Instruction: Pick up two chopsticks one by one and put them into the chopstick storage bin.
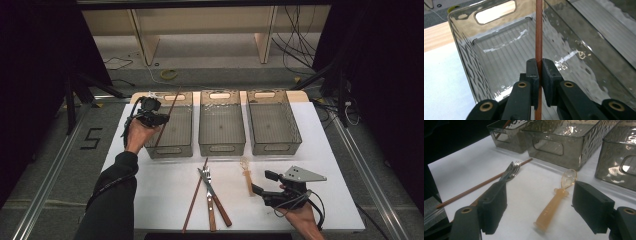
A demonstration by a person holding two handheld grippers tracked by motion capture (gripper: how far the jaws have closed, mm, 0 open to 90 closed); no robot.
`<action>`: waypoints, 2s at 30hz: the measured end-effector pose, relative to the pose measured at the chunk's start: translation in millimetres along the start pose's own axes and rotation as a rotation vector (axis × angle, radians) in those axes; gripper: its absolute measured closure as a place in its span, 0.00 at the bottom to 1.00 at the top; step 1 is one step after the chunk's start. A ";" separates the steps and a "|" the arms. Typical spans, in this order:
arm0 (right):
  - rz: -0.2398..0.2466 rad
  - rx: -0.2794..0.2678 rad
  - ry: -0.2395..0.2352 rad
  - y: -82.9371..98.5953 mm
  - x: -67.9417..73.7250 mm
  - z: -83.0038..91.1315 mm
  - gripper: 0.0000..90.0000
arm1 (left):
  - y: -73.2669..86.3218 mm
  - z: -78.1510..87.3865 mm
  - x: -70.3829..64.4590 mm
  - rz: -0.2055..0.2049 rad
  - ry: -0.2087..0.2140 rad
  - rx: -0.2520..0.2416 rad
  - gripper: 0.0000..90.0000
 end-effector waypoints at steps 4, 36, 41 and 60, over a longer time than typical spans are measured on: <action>0.000 -0.001 -0.001 -0.1 0.1 0.2 0.32 | 2.3 -3.4 0.6 0.024 0.005 0.017 0.91; 0.002 0.000 0.007 -0.2 0.7 0.5 0.32 | 57.3 58.2 -82.8 0.024 0.174 0.089 0.25; 0.002 -0.005 0.009 -1.0 0.8 1.8 0.32 | 66.7 60.2 -99.0 -0.006 0.175 0.101 0.25; 0.008 -0.011 0.011 -1.9 3.1 3.7 0.32 | 116.5 49.1 -137.4 -0.083 0.188 0.258 0.22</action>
Point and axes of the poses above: each handheld gripper's, and its own axes: z roughly backward along the jaws, y roughly out of its underside, x roughly to its left, the point moved 5 cm from there along -z, roughly forward along the jaws, and after that the axes turned 1 degree about -z, right-handed, at the moved point
